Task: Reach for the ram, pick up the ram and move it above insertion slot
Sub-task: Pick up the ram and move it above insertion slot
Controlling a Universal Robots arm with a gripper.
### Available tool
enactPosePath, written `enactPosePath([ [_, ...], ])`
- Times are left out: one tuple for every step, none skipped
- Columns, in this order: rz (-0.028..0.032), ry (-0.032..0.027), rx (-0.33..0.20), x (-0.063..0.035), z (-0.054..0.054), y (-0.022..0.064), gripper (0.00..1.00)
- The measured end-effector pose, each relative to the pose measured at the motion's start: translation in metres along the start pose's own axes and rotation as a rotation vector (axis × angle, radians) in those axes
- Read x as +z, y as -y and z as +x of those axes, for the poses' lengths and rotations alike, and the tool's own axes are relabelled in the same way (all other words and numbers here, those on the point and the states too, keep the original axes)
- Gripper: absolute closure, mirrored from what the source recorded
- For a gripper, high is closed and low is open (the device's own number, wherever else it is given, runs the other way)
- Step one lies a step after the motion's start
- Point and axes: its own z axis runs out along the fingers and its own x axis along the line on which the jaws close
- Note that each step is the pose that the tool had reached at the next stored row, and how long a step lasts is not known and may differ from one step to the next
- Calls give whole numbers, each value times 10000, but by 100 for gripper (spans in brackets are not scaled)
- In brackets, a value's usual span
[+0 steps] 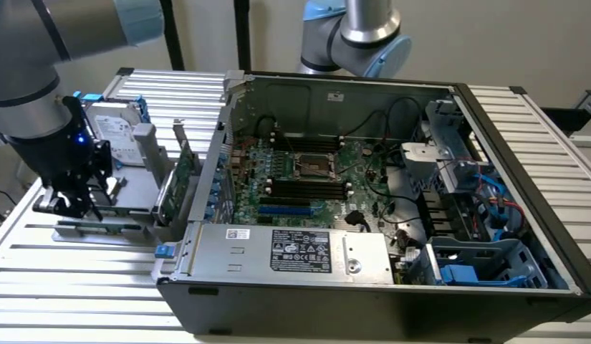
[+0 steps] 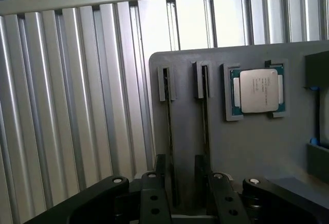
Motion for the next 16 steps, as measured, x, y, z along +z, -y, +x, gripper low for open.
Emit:
enactPosePath([
  [1, 0, 0, 18, 4, 1, 63],
  [1, 0, 0, 38, 7, 1, 63],
  [0, -1, 0, 55, 10, 2, 63],
  [0, 0, 0, 74, 11, 2, 63],
  [1, 0, -2, 92, 12, 3, 63],
  [1, 0, -10, 111, 13, 3, 63],
  [1, 0, -29, 128, 14, 3, 63],
  [0, -1, -61, 146, 15, 1, 63],
  [1, 0, -102, 165, 15, -2, 63],
  [1, -1, -147, 183, 16, -6, 63],
  [0, -3, -202, 201, 17, -10, 63],
  [0, -4, -261, 218, 17, -12, 63],
  [-3, -6, -326, 233, 18, -15, 63],
  [-5, -7, -396, 247, 18, -17, 63],
  [-5, -8, -470, 261, 18, -20, 63],
  [-5, -8, -545, 276, 18, -22, 63],
])
